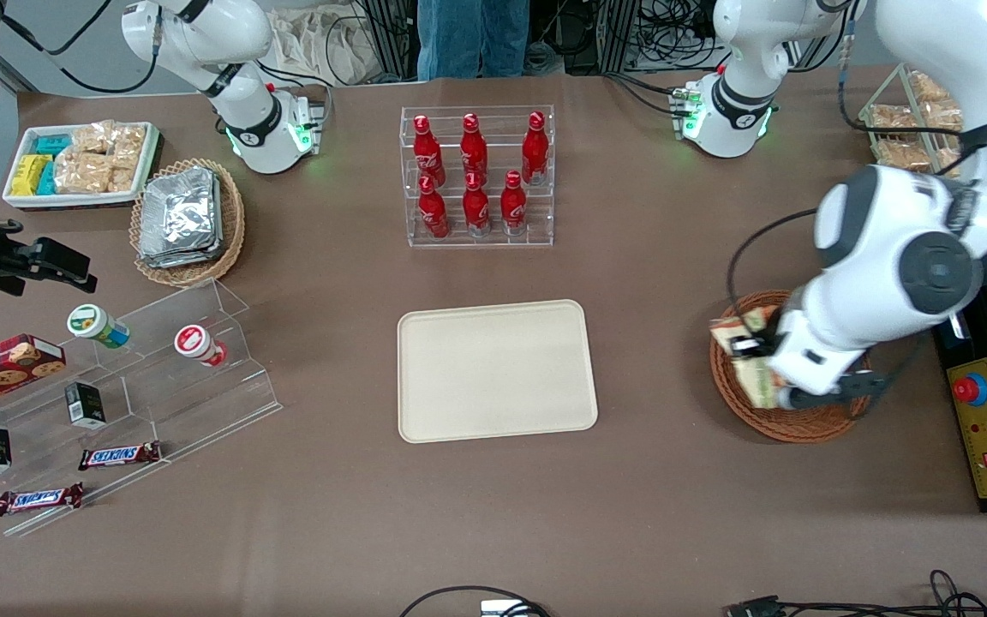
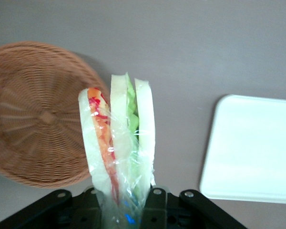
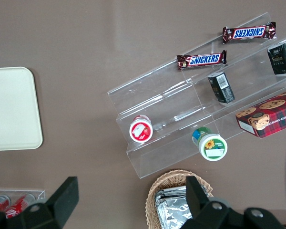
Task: Place sandwich from basket to tray
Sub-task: 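Carry the held sandwich over the cream tray with the left gripper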
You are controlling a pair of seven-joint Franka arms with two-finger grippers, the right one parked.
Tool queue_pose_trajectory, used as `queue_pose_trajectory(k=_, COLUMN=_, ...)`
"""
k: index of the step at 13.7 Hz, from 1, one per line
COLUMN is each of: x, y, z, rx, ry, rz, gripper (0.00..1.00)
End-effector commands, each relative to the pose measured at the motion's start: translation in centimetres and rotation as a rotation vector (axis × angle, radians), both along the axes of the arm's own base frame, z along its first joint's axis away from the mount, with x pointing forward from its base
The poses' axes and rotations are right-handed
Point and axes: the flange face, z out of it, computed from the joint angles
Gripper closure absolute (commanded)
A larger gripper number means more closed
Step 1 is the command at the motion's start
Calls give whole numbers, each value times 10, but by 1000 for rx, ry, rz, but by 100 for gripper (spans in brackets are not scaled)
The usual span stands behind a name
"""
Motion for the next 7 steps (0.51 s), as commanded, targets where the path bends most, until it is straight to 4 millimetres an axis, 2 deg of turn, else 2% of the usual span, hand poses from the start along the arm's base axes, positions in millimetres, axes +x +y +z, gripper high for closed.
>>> queue_pose_trajectory(k=1, x=1, y=-64, z=-30, rx=-12, ry=45, rz=-35, gripper=81)
queue_pose_trajectory(k=5, x=3, y=-142, z=-78, rx=-58, ry=63, rz=-131, gripper=83)
queue_pose_trajectory(k=6, x=-2, y=-161, z=-92, rx=-67, ry=59, rz=-155, gripper=83)
queue_pose_trajectory(k=7, x=-3, y=-172, z=-102, rx=-79, ry=44, rz=-164, gripper=83)
